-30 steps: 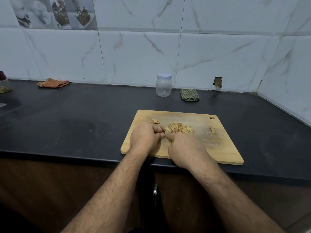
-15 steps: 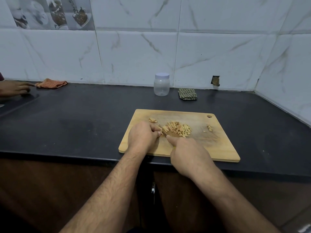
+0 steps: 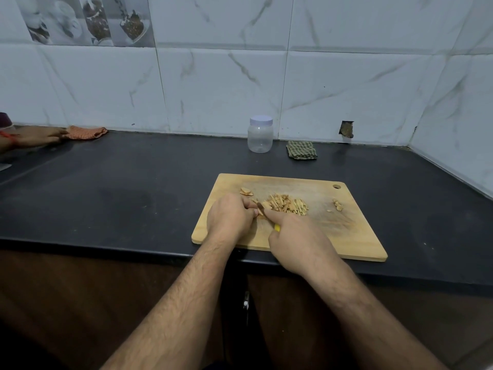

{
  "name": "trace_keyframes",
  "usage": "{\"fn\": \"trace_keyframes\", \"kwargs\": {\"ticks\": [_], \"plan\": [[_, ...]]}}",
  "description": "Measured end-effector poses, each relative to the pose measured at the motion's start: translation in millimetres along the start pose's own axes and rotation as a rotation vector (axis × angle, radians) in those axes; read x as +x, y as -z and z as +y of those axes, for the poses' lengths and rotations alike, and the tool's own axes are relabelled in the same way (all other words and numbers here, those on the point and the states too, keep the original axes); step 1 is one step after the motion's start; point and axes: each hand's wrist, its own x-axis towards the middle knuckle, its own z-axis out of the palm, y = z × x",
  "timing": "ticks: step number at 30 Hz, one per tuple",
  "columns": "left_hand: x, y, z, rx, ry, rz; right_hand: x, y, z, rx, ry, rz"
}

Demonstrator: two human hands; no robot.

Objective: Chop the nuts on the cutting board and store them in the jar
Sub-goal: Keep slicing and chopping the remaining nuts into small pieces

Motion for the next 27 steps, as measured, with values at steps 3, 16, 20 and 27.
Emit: {"fn": "trace_keyframes", "kwargs": {"ticks": [3, 16, 20, 27], "plan": [[0, -3, 0, -0.016, 0.015, 0.037, 4, -1, -2, -0.016, 0.007, -0.007], [4, -5, -1, -0.049, 0.055, 0.044, 20, 14, 5, -0.101, 0.043, -0.141], [5, -4, 1, -0.057, 0.054, 0.044, 23, 13, 3, -0.104, 0.042, -0.139], [4, -2, 3, -0.027, 0.044, 0.036, -5, 9, 16, -0.103, 0.001, -0.128]]}}
